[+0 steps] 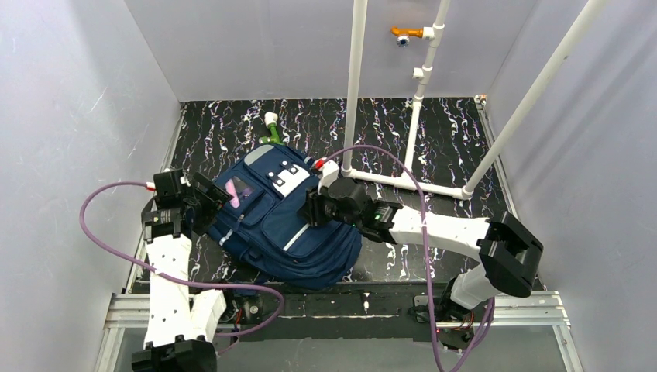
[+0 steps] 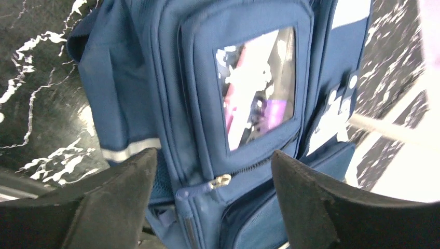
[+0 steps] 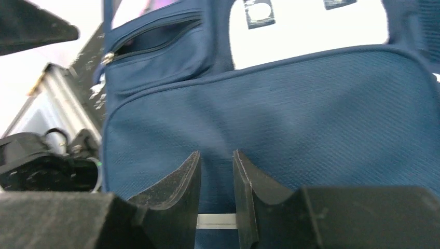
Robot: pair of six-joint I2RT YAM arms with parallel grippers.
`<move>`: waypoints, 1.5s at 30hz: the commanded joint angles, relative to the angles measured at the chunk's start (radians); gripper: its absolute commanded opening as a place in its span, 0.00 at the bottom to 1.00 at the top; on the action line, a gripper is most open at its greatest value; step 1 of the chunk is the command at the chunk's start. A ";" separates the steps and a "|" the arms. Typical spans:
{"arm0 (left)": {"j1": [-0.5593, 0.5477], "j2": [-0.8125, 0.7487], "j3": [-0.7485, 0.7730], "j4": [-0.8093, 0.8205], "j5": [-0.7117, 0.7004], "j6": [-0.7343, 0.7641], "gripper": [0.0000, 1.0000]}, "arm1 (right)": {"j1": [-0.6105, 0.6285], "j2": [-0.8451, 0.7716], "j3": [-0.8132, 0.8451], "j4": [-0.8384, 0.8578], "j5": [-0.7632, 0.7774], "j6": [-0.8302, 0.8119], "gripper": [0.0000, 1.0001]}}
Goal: Pack the student bag
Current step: Place the stationery in the student bag, then zip the student bag at the center of the board.
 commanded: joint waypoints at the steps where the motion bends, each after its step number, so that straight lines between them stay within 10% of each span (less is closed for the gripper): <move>1: 0.057 -0.050 -0.095 0.150 0.102 -0.097 0.73 | -0.064 -0.016 -0.043 -0.190 0.106 -0.058 0.38; 14: 0.060 -0.074 -0.250 0.325 0.197 -0.174 0.32 | 0.032 0.050 0.163 -0.207 0.069 -0.114 0.39; 23: 0.060 -0.112 -0.273 0.351 0.307 -0.134 0.01 | 0.133 0.198 0.229 0.133 -0.159 -0.107 0.65; 31: 0.058 -0.092 -0.199 0.180 0.313 -0.098 0.00 | 0.189 0.201 0.089 0.499 -0.164 -0.676 0.71; 45: -0.006 -0.102 -0.168 0.095 0.292 -0.157 0.00 | 0.208 0.352 0.237 0.350 -0.369 -1.428 0.69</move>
